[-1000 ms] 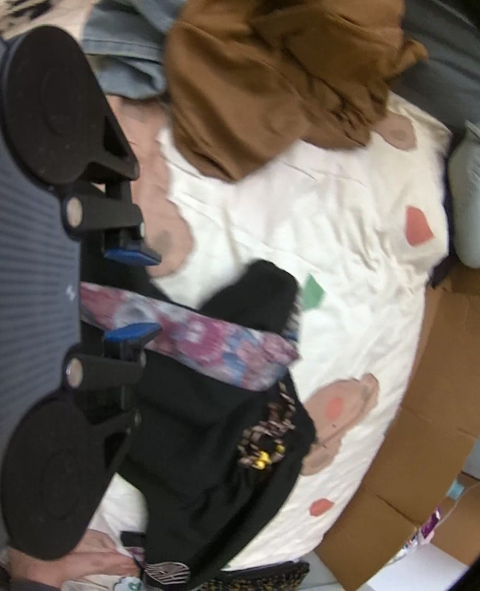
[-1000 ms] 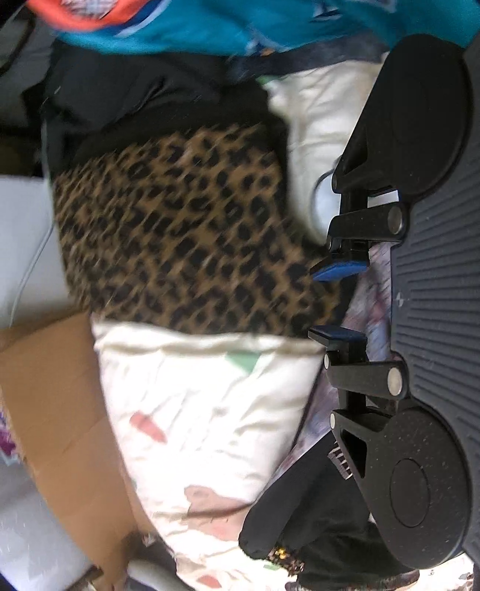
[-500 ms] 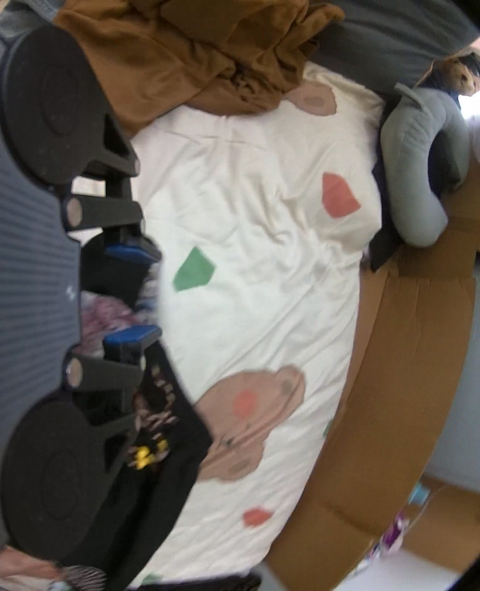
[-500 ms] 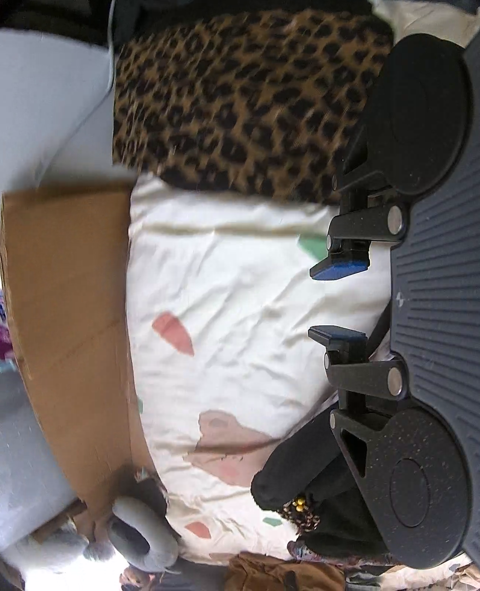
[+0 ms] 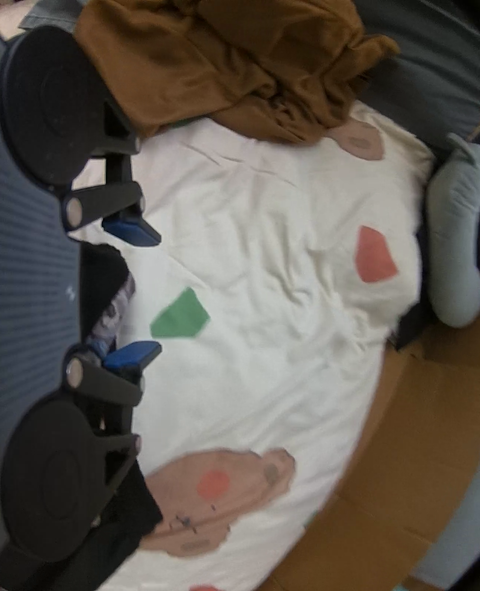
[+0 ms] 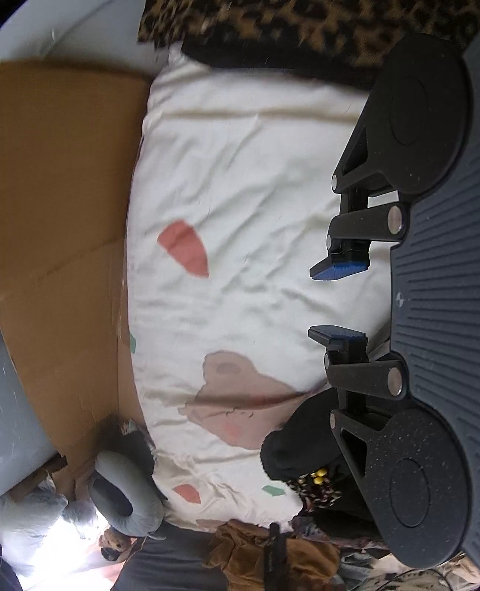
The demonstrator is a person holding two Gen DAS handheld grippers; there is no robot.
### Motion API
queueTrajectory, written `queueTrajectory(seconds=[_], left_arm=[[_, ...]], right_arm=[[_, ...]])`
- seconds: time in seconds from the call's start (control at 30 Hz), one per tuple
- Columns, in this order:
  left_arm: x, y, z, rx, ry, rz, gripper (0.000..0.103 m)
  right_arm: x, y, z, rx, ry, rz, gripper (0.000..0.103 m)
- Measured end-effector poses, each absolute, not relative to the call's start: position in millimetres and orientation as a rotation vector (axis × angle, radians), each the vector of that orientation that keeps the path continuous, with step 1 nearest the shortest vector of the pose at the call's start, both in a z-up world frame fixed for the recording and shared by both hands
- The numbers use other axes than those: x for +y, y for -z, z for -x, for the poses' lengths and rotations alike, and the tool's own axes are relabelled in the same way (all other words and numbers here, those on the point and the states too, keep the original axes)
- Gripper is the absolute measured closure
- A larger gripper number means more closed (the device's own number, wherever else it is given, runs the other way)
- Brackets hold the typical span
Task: Fold clothes
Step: 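Open both tools and release the black garment onto the duvet, then grasp the black garment's waistband with both tools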
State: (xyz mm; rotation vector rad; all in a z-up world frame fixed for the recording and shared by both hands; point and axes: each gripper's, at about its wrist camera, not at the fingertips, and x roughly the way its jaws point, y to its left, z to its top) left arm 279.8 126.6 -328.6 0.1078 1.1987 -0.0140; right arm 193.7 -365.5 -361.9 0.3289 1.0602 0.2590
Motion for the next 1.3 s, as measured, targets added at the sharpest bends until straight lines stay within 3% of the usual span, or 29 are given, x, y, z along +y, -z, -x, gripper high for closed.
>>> queueTrajectory(seconds=[0.33,0.63,0.73,0.8,0.83,0.97,1.3], left_arm=[[141.9,347.0,-265.6,1.324,0.007,-0.067,0.044],[155.3,351.4,-235.7,1.380,0.057,-0.039,0.044],[160.1,355.9,-229.9,1.394,0.073,-0.006,0.051],[163.2,358.9,-226.1,1.404,0.083,0.015,0.062],[164.8,360.4,-224.2,1.409,0.089,0.026,0.075],[169.6,364.6,-216.5,1.417,0.109,0.057,0.094],[188.1,343.1,-199.9,1.370,0.119,0.019,0.098]], right_arm=[[-304.5,398.9,-218.8,1.116,-0.377,-0.313,0.069],[-268.7,397.3,-243.2,1.081,-0.460,-0.246,0.069],[-256.9,396.6,-251.4,1.068,-0.488,-0.224,0.069],[-249.1,396.2,-256.9,1.060,-0.506,-0.210,0.069],[-245.1,396.0,-259.6,1.055,-0.515,-0.202,0.069],[-230.9,396.1,-267.0,1.044,-0.548,-0.175,0.069],[-208.3,404.9,-253.5,1.069,-0.597,-0.127,0.069]])
